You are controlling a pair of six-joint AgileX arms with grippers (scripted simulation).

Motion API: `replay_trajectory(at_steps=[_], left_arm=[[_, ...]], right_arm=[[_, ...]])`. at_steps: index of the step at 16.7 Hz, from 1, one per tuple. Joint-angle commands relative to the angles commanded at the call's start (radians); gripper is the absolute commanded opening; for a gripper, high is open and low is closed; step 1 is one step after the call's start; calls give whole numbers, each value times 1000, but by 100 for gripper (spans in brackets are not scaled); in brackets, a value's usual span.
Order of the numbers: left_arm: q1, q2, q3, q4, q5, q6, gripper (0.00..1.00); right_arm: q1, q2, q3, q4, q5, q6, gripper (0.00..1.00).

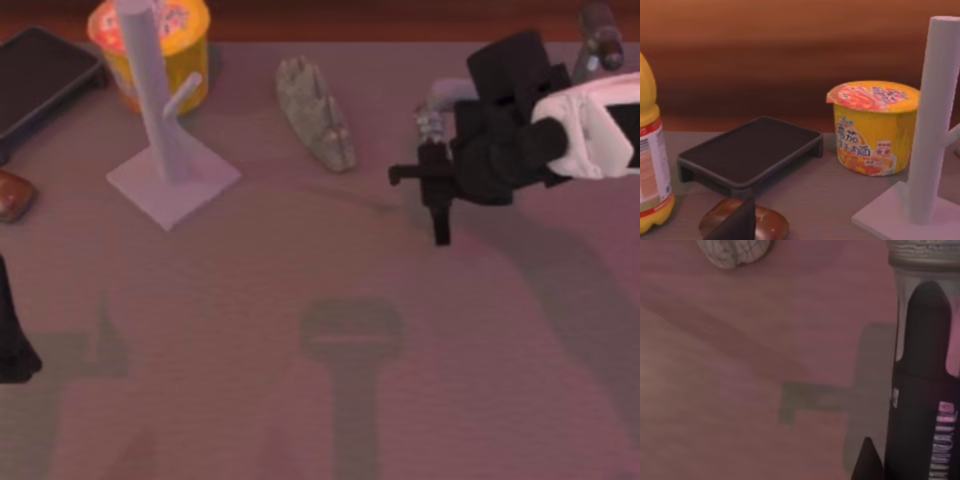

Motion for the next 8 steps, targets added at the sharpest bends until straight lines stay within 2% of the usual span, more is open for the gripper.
replay_trajectory(at_steps=[8], left_arm=[[0,0,0,0,0,0,100]], right_arm=[[-5,-158,-226,736,-198,-175,0]])
